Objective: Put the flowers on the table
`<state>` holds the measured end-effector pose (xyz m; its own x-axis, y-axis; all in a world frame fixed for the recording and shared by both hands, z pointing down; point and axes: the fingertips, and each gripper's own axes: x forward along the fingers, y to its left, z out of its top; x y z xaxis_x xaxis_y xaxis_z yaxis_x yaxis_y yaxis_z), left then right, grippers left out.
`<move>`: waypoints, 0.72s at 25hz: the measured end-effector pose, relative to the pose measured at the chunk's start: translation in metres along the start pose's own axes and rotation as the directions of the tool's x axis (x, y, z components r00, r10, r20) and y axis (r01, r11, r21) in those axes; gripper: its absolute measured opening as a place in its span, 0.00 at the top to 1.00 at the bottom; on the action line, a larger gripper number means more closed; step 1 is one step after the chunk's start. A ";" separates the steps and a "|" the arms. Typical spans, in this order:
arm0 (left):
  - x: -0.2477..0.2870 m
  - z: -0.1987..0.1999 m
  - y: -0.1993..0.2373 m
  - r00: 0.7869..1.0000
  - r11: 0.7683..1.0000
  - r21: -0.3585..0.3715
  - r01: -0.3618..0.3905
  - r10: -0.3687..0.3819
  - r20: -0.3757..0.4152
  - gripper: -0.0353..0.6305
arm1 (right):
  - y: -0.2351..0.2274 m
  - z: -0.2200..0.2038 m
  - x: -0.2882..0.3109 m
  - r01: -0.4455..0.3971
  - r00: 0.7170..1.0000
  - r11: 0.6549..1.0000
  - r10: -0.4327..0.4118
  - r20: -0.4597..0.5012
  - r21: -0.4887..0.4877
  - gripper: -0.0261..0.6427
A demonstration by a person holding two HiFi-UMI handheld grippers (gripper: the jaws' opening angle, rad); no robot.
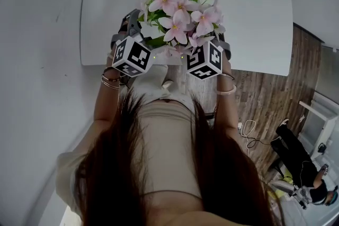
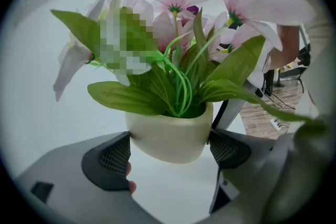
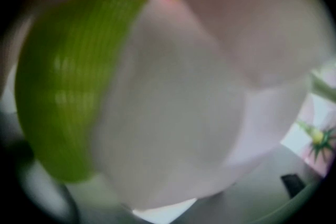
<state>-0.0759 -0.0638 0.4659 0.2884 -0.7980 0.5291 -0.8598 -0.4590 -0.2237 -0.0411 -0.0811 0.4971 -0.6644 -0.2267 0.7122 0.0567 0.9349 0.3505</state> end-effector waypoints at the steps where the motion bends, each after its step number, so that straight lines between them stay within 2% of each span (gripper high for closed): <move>1: 0.000 0.000 0.000 1.000 1.000 -0.002 0.002 -0.002 -0.002 0.24 | 0.000 0.000 0.000 -0.001 1.000 1.000 0.001 -0.001 0.000 0.32; 18: -0.007 0.006 0.001 1.000 1.000 0.007 0.016 -0.016 -0.006 0.24 | 0.000 0.006 -0.007 0.006 1.000 1.000 -0.006 0.001 0.018 0.32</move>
<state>-0.0761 -0.0611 0.4573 0.2995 -0.7883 0.5374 -0.8520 -0.4745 -0.2212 -0.0412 -0.0777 0.4889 -0.6652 -0.2319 0.7098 0.0398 0.9382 0.3438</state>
